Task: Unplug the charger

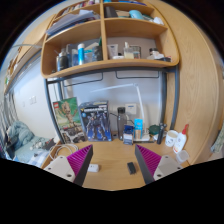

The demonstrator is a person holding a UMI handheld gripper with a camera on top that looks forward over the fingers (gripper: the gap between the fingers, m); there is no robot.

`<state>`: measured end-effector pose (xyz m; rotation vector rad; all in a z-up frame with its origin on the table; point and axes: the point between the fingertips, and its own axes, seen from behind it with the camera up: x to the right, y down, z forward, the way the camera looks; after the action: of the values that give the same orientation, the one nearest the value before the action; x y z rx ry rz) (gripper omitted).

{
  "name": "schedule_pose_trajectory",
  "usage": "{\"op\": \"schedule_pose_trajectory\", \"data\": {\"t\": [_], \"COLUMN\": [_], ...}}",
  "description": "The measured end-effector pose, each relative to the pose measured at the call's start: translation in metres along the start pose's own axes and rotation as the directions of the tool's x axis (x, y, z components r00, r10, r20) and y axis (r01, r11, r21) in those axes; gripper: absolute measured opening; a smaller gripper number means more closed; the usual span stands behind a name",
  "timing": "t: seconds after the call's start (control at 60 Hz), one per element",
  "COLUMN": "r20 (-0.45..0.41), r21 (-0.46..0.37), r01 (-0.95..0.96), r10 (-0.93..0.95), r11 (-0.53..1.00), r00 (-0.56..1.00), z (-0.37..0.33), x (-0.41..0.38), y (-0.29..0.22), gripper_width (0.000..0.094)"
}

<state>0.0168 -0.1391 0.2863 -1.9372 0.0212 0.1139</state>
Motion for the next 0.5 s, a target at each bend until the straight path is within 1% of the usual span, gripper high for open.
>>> {"op": "schedule_pose_trajectory", "data": {"t": [0.083,0.133,0.283,0.383,0.5], "r20": [-0.009,-0.004,0.018,0.044,0.054], "r21": [-0.009,-0.033,-0.058,-0.071,-0.062], "r01": [0.029,0.031,0.047,0.053,0.074], "r10": [-0.029,-0.031,-0.046,-0.050,-0.071], "r11": [1.000,0.999,0.997,0.996,0.995], "r00": [1.000,1.000,0.999,0.998,0.996], "z": [-0.031,-0.046,-0.078,-0.090,-0.098], "x": [-0.014,-0.023,-0.048,-0.064,-0.070], "y": [0.023,0.040,0.074,0.085,0.088], "gripper_width": [0.0855,0.0854,0.0854,0.0854,0.0853]}}
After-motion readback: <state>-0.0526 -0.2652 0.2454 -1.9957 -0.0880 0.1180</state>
